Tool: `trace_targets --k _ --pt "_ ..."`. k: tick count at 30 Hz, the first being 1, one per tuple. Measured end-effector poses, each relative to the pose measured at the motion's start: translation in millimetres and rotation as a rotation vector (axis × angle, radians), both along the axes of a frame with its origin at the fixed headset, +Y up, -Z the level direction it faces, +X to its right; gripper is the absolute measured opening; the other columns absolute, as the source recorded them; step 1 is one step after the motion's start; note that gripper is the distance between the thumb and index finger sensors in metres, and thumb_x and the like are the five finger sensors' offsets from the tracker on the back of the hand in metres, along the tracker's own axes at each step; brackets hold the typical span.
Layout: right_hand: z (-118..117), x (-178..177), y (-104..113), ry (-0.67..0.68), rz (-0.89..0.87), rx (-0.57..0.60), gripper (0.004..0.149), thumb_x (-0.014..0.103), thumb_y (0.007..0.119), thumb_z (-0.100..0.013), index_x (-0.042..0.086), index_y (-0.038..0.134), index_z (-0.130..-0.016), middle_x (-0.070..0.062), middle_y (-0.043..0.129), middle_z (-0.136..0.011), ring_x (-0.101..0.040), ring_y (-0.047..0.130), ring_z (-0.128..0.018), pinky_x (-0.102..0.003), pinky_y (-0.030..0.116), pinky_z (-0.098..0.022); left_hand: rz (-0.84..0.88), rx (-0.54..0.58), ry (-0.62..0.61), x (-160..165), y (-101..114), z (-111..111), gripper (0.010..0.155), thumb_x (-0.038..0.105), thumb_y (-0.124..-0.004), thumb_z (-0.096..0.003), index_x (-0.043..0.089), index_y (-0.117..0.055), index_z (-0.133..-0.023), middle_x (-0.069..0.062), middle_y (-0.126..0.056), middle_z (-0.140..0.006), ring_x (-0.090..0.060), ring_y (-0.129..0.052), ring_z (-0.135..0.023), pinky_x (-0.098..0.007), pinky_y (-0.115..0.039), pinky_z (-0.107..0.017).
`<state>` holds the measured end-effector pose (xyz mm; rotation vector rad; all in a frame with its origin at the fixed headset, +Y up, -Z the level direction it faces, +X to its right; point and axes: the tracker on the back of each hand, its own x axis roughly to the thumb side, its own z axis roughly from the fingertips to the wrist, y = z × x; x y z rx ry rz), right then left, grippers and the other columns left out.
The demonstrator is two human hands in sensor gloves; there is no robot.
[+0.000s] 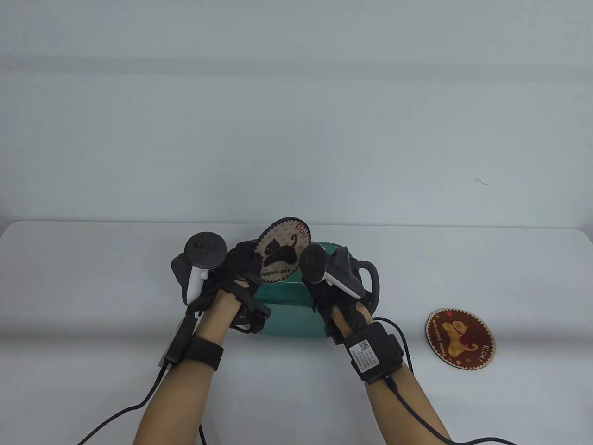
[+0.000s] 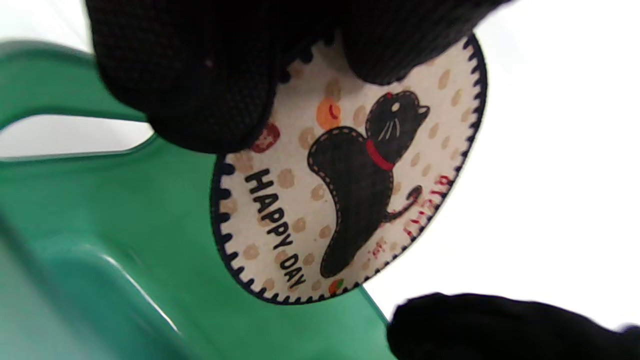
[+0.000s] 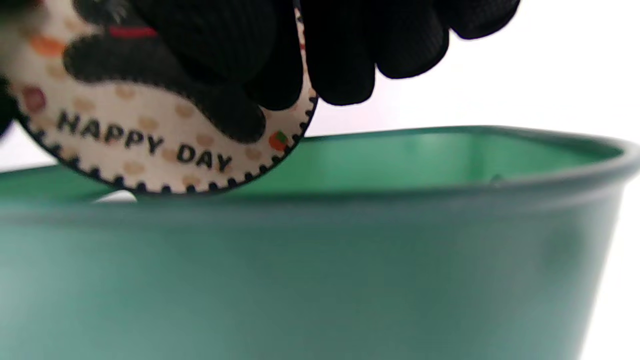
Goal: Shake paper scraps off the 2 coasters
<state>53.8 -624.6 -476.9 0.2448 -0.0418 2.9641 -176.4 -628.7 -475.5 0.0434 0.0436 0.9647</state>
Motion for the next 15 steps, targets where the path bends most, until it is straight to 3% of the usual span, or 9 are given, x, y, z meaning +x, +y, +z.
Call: trace_targets --k 2,6,9,15 --pt "0.5 3.4 1.6 0.001 0.007 0.004 0.041 0.037 0.073 -0.045 0.029 0.069 -0.084 -0.005 0.068 -0.091 -0.029 0.063 -0.082 -0.049 0.051 -0.065 0.022 -0.009 0.007 -2.8 -3.4 -1.2 0.042 0.029 -0.078 -0.0471 0.012 -0.073 -0.085 -0.016 -0.085 -0.076 -0.037 -0.098 -0.051 -0.039 -0.088 -0.035" --pt "2.3 13.2 -0.4 -0.003 -0.055 -0.018 0.055 0.036 0.071 -0.045 0.033 0.046 -0.094 -0.006 0.066 -0.092 -0.029 0.063 -0.083 -0.049 0.051 -0.065 0.077 0.008 0.025 -11.0 -4.9 0.7 0.042 0.030 -0.078 -0.0472 0.012 -0.073 -0.085 -0.015 -0.085 -0.076 -0.036 -0.098 -0.051 -0.039 -0.088 -0.035" --pt "11.9 25.2 -1.5 0.008 -0.118 0.005 0.057 0.036 0.071 -0.045 0.032 0.043 -0.095 -0.006 0.065 -0.092 -0.029 0.063 -0.082 -0.049 0.051 -0.064 0.154 0.057 0.034 -25.9 -1.7 8.0 0.042 0.030 -0.078 -0.0474 0.012 -0.072 -0.085 -0.015 -0.084 -0.077 -0.036 -0.098 -0.051 -0.039 -0.087 -0.035" --pt "52.0 84.2 -8.6 -0.038 -0.337 0.110 0.061 0.036 0.071 -0.045 0.028 0.038 -0.096 -0.006 0.063 -0.093 -0.029 0.064 -0.082 -0.049 0.053 -0.064 0.318 0.190 0.157 -86.6 5.4 42.5 0.042 0.030 -0.075 -0.0481 0.013 -0.069 -0.086 -0.015 -0.083 -0.077 -0.035 -0.096 -0.051 -0.039 -0.085 -0.035"
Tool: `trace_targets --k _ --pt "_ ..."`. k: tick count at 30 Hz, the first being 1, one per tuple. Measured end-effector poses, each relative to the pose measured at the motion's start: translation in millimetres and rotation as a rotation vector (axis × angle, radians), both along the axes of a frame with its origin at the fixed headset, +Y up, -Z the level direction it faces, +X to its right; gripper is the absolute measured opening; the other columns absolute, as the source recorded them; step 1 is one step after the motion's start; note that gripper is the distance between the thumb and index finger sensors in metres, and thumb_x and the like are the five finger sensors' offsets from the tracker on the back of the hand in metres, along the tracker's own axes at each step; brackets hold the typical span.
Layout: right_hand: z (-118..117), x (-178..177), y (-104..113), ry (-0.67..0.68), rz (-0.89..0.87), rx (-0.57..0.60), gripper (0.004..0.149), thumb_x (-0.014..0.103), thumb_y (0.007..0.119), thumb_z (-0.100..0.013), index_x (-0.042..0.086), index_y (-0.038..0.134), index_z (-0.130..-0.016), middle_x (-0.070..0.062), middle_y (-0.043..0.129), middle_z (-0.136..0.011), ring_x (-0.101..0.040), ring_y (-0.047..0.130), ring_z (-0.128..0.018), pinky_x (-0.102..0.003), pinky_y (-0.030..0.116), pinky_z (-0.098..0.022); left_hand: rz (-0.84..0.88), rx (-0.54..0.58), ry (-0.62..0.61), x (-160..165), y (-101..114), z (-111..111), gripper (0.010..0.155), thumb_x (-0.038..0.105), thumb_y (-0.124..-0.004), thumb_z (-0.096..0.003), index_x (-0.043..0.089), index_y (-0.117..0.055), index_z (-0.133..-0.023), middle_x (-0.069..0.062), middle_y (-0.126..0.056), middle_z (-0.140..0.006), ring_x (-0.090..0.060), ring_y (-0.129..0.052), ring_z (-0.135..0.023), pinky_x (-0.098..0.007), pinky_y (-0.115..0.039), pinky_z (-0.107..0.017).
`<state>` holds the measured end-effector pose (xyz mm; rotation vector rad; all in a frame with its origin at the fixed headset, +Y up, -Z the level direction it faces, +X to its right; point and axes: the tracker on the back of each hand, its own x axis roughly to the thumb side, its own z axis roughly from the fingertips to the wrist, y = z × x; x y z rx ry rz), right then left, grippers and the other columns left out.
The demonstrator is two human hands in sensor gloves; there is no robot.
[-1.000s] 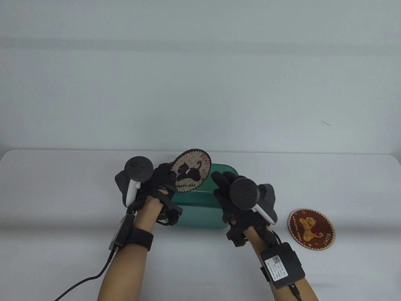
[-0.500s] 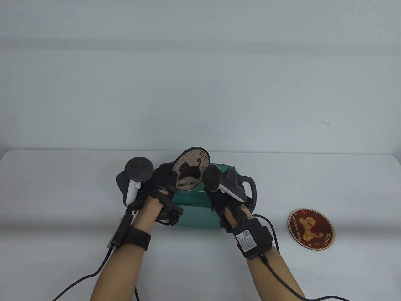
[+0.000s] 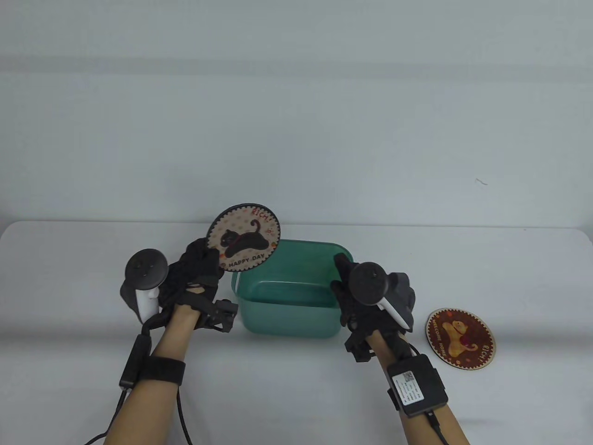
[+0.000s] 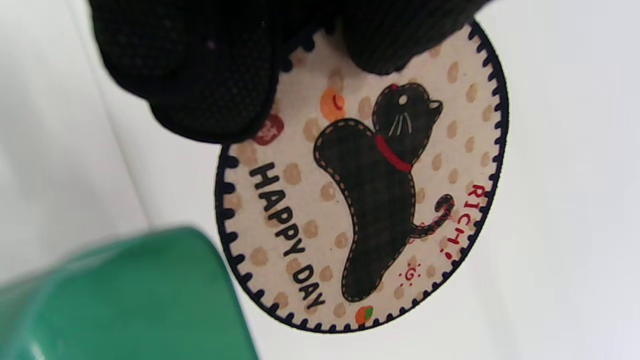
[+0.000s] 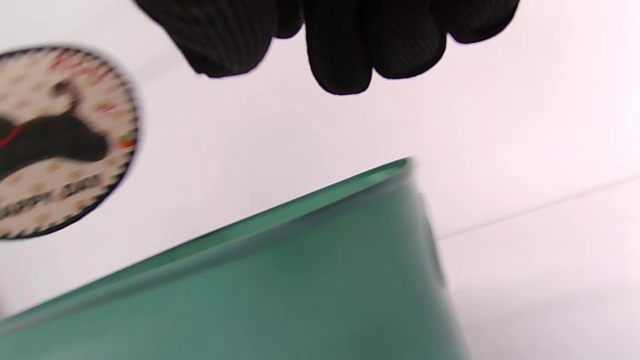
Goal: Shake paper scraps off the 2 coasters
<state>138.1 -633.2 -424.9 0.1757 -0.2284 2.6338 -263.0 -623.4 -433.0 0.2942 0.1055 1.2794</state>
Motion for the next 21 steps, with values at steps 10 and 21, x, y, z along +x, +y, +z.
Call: trace_targets --k 10,21 --pt "76.9 41.5 -31.2 -0.025 -0.079 -0.053 0.060 0.036 0.071 -0.045 0.026 0.039 -0.095 -0.007 0.065 -0.092 -0.029 0.066 -0.081 -0.049 0.054 -0.063 0.252 -0.077 0.200 -66.5 -40.6 44.4 0.044 0.029 -0.073 -0.0489 0.014 -0.066 -0.089 -0.016 -0.082 -0.077 -0.033 -0.097 -0.049 -0.037 -0.085 -0.034" --pt "88.6 41.3 -74.0 -0.016 -0.077 -0.182 0.061 0.037 0.071 -0.045 0.025 0.039 -0.095 -0.007 0.065 -0.092 -0.030 0.065 -0.081 -0.049 0.054 -0.063 0.450 -0.240 0.337 -87.5 -106.7 68.7 0.045 0.027 -0.071 -0.0495 0.011 -0.063 -0.091 -0.017 -0.081 -0.077 -0.031 -0.098 -0.049 -0.035 -0.087 -0.033"
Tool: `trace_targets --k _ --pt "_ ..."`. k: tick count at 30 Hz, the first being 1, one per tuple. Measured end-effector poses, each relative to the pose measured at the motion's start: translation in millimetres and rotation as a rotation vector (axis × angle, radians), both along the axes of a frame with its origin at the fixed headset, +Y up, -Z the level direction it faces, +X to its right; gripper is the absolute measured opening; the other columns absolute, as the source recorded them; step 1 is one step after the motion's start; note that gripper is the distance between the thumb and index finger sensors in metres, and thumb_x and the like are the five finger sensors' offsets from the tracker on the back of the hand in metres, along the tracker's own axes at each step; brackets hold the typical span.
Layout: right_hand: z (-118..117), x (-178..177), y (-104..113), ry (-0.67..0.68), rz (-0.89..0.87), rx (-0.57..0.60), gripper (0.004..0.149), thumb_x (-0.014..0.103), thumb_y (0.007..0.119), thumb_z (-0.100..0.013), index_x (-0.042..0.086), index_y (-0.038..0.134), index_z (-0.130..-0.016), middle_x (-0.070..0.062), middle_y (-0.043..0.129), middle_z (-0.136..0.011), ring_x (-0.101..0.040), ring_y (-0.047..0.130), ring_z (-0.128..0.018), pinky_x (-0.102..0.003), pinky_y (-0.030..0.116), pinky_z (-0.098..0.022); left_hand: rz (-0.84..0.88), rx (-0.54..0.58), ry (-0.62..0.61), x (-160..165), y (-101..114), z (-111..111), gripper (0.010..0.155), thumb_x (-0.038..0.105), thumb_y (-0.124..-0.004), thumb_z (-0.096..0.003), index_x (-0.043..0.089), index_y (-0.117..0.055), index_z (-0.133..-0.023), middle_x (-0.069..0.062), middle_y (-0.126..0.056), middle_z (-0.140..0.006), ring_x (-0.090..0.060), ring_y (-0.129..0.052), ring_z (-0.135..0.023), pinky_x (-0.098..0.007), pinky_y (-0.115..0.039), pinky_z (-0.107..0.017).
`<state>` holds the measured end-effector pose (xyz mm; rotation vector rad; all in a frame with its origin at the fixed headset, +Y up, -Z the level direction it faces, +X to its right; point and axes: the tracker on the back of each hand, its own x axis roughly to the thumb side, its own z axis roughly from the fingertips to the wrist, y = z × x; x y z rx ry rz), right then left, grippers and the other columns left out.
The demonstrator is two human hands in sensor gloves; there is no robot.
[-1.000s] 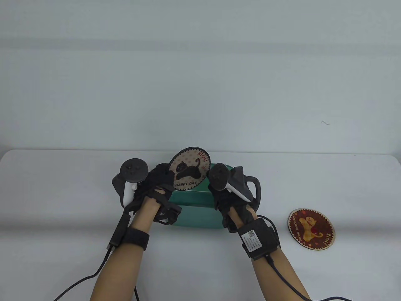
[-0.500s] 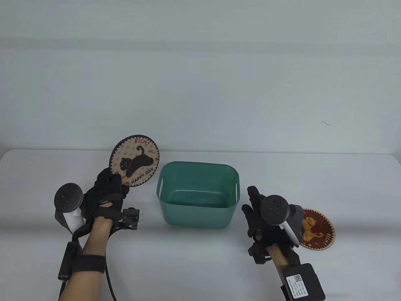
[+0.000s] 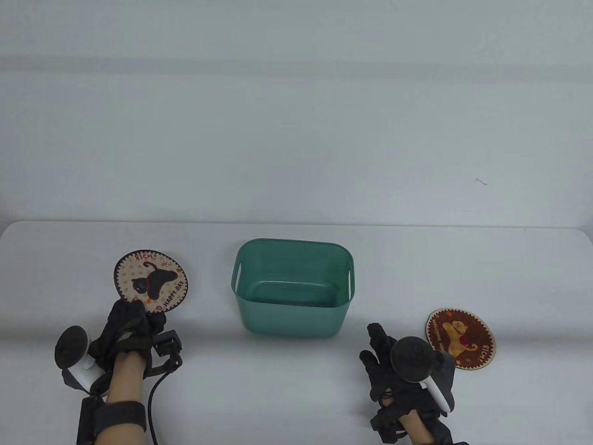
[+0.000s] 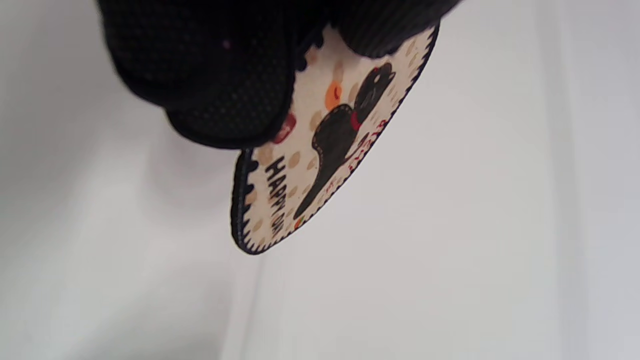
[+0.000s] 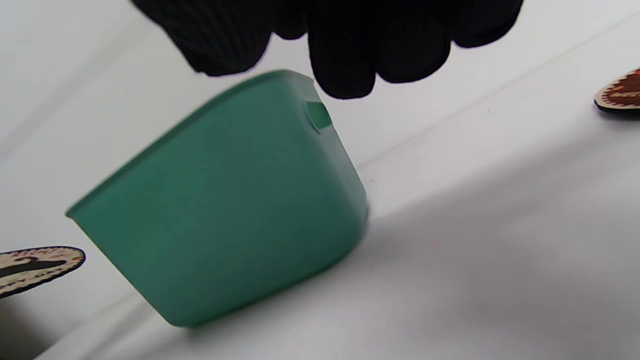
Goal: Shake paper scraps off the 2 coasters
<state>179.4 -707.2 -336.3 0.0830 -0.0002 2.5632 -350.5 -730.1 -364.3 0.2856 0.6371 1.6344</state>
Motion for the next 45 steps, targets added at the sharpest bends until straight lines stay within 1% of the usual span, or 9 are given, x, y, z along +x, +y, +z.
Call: trace_targets --k 4,9,16,19,25,31,38,41,45 --pt "-2.0 -1.1 -5.5 0.017 0.009 -0.054 0.061 0.037 0.071 -0.045 0.025 0.039 -0.096 -0.008 0.064 -0.092 -0.030 0.065 -0.081 -0.049 0.054 -0.063 0.019 -0.057 0.006 -2.7 -21.2 -2.4 0.045 0.027 -0.071 -0.0496 0.011 -0.062 -0.091 -0.017 -0.080 -0.078 -0.031 -0.097 -0.049 -0.035 -0.087 -0.034" --pt "-5.1 -3.7 -9.3 0.027 0.031 -0.080 0.061 0.037 0.071 -0.045 0.025 0.039 -0.096 -0.008 0.064 -0.093 -0.030 0.064 -0.082 -0.049 0.054 -0.063 0.052 -0.114 -0.019 -2.5 -39.7 -14.7 0.046 0.027 -0.070 -0.0502 0.011 -0.060 -0.092 -0.017 -0.078 -0.079 -0.031 -0.097 -0.051 -0.035 -0.086 -0.035" --pt "-7.8 -4.6 -9.8 0.029 0.038 -0.099 0.061 0.038 0.071 -0.046 0.026 0.039 -0.096 -0.008 0.063 -0.094 -0.030 0.063 -0.082 -0.049 0.053 -0.063 0.024 -0.187 -0.050 0.6 -57.0 -28.1 0.046 0.027 -0.069 -0.0503 0.010 -0.059 -0.092 -0.018 -0.077 -0.080 -0.032 -0.096 -0.053 -0.036 -0.086 -0.036" --pt "-9.2 -5.3 -9.8 0.029 0.042 -0.100 0.061 0.037 0.071 -0.046 0.026 0.039 -0.096 -0.008 0.063 -0.094 -0.030 0.063 -0.082 -0.049 0.053 -0.063 -0.030 -0.226 -0.064 0.7 -60.4 -31.9 0.047 0.026 -0.069 -0.0500 0.010 -0.058 -0.093 -0.019 -0.077 -0.081 -0.034 -0.095 -0.053 -0.037 -0.086 -0.036" --pt "-10.8 -7.0 -12.4 0.029 0.054 -0.112 0.061 0.037 0.071 -0.045 0.026 0.039 -0.096 -0.008 0.062 -0.094 -0.030 0.063 -0.082 -0.049 0.053 -0.063 -0.227 -0.331 -0.119 3.0 -59.0 -34.8 0.050 0.026 -0.070 -0.0487 0.008 -0.056 -0.094 -0.022 -0.074 -0.083 -0.038 -0.093 -0.055 -0.039 -0.084 -0.037" --pt "-11.0 -6.7 -12.7 0.022 0.056 -0.115 0.061 0.038 0.071 -0.045 0.026 0.038 -0.096 -0.008 0.057 -0.097 -0.031 0.060 -0.085 -0.049 0.052 -0.064 -0.254 -0.369 -0.176 4.8 -54.2 -30.5 0.060 0.032 -0.074 -0.0486 0.006 -0.049 -0.097 -0.025 -0.067 -0.087 -0.042 -0.088 -0.059 -0.040 -0.081 -0.040" --pt "-10.6 -3.1 -11.7 0.006 0.030 -0.104 0.062 0.039 0.071 -0.045 0.026 0.038 -0.096 -0.009 0.049 -0.100 -0.032 0.055 -0.088 -0.049 0.050 -0.065 -0.288 -0.426 -0.208 6.7 -41.6 -8.1 0.069 0.037 -0.075 -0.0490 0.007 -0.039 -0.100 -0.026 -0.055 -0.093 -0.047 -0.077 -0.071 -0.044 -0.076 -0.048" --pt "-10.1 -1.6 -10.4 0.002 0.002 -0.100 0.062 0.039 0.071 -0.045 0.026 0.038 -0.096 -0.009 0.047 -0.101 -0.032 0.054 -0.089 -0.049 0.050 -0.065 -0.315 -0.418 -0.206 9.1 -35.1 2.9 0.070 0.038 -0.075 -0.0491 0.009 -0.036 -0.100 -0.024 -0.051 -0.096 -0.048 -0.071 -0.077 -0.045 -0.073 -0.051" --pt "-8.5 -1.6 -8.6 0.005 -0.037 -0.095 0.062 0.039 0.071 -0.045 0.026 0.038 -0.096 -0.009 0.047 -0.101 -0.032 0.053 -0.089 -0.049 0.050 -0.066 -0.411 -0.343 -0.204 19.5 -21.2 15.3 0.070 0.038 -0.076 -0.0486 0.010 -0.037 -0.100 -0.023 -0.049 -0.096 -0.048 -0.067 -0.080 -0.047 -0.071 -0.054"
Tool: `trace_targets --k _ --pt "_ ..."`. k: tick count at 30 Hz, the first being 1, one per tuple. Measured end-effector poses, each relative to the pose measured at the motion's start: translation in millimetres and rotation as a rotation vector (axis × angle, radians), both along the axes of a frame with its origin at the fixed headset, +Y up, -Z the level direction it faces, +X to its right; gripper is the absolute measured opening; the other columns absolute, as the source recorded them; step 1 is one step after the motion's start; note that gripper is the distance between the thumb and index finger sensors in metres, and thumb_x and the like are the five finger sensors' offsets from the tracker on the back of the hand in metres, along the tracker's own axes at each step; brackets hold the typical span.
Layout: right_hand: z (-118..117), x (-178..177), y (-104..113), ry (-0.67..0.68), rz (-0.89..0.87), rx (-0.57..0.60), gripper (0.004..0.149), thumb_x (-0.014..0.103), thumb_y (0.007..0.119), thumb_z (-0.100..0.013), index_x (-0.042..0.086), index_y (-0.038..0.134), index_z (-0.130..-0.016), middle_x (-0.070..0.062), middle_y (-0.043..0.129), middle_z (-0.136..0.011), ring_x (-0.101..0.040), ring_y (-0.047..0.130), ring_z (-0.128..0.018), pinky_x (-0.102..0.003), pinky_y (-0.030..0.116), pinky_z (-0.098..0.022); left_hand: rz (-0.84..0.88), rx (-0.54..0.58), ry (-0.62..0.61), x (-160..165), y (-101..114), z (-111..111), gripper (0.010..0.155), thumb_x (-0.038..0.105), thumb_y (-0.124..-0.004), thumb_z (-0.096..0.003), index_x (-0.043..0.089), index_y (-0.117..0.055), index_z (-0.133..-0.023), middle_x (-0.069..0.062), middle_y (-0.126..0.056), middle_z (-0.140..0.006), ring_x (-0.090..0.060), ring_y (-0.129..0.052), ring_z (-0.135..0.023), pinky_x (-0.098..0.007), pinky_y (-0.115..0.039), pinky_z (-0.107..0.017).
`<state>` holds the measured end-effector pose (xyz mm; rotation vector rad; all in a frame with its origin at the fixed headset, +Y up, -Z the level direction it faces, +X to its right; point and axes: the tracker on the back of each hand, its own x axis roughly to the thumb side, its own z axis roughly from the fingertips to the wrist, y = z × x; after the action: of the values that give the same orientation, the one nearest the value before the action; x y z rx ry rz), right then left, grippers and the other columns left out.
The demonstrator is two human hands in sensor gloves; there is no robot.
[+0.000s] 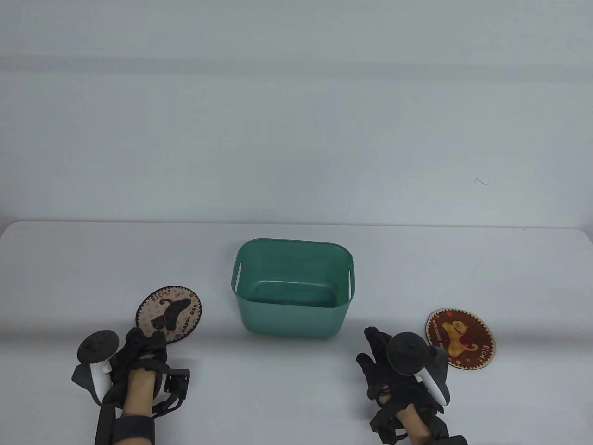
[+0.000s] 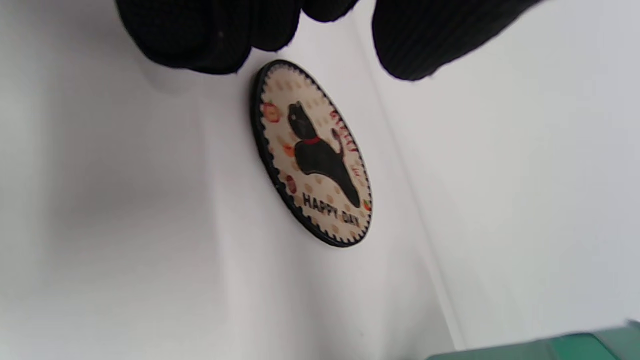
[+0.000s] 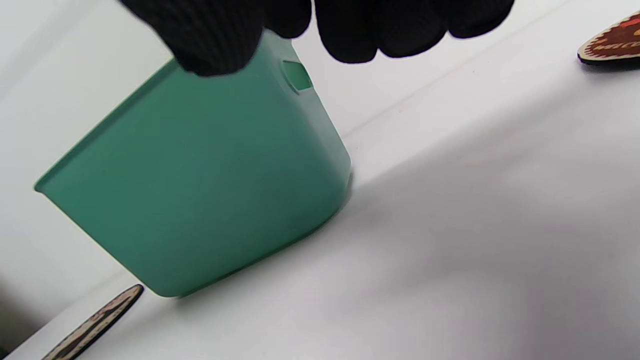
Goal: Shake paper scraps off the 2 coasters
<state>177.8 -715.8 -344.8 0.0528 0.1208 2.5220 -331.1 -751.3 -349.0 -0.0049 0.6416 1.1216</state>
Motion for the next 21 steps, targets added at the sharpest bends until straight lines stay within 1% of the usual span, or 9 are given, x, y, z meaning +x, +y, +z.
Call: trace_targets --k 4,7,9,14,17,21 --pt "1.2 -1.6 0.1 0.004 -0.039 -0.002 0.061 0.040 0.071 -0.046 0.026 0.038 -0.096 -0.009 0.046 -0.101 -0.032 0.053 -0.090 -0.049 0.050 -0.066 -0.099 0.091 -0.079 20.8 14.8 5.8 0.069 0.037 -0.077 -0.0481 0.011 -0.040 -0.100 -0.021 -0.048 -0.098 -0.048 -0.064 -0.083 -0.048 -0.069 -0.056" --pt "1.4 -2.1 -1.1 0.007 -0.066 -0.008 0.061 0.040 0.070 -0.046 0.026 0.038 -0.096 -0.009 0.046 -0.101 -0.032 0.052 -0.090 -0.049 0.049 -0.066 -0.171 0.157 -0.158 40.9 23.1 7.2 0.068 0.038 -0.077 -0.0479 0.012 -0.041 -0.100 -0.021 -0.047 -0.098 -0.048 -0.063 -0.084 -0.049 -0.068 -0.057" --pt "1.8 -2.1 -2.1 0.008 -0.090 -0.010 0.061 0.040 0.070 -0.046 0.026 0.038 -0.096 -0.009 0.045 -0.101 -0.032 0.052 -0.090 -0.049 0.049 -0.066 -0.230 0.204 -0.237 57.9 26.8 8.0 0.067 0.038 -0.077 -0.0477 0.012 -0.043 -0.099 -0.020 -0.047 -0.099 -0.047 -0.062 -0.085 -0.049 -0.068 -0.058" --pt "1.8 -2.3 -6.3 0.022 -0.136 -0.024 0.061 0.040 0.070 -0.046 0.026 0.038 -0.096 -0.008 0.045 -0.101 -0.031 0.052 -0.090 -0.049 0.049 -0.066 -0.332 0.261 -0.421 89.3 27.5 9.9 0.066 0.040 -0.077 -0.0474 0.013 -0.046 -0.099 -0.019 -0.050 -0.098 -0.047 -0.065 -0.084 -0.047 -0.070 -0.056" --pt "1.4 -3.3 -8.5 0.029 -0.141 -0.029 0.061 0.040 0.070 -0.046 0.026 0.038 -0.096 -0.008 0.045 -0.101 -0.031 0.052 -0.090 -0.049 0.049 -0.067 -0.364 0.288 -0.519 103.7 25.6 10.9 0.066 0.040 -0.077 -0.0472 0.013 -0.046 -0.099 -0.019 -0.050 -0.099 -0.046 -0.064 -0.085 -0.049 -0.069 -0.058" --pt "1.3 -6.1 -13.1 0.048 -0.150 -0.040 0.062 0.041 0.070 -0.045 0.026 0.037 -0.096 -0.008 0.044 -0.101 -0.031 0.051 -0.091 -0.049 0.049 -0.067 -0.386 0.293 -0.660 122.3 18.8 10.7 0.067 0.041 -0.077 -0.0471 0.014 -0.046 -0.100 -0.018 -0.049 -0.099 -0.047 -0.062 -0.087 -0.052 -0.065 -0.062"
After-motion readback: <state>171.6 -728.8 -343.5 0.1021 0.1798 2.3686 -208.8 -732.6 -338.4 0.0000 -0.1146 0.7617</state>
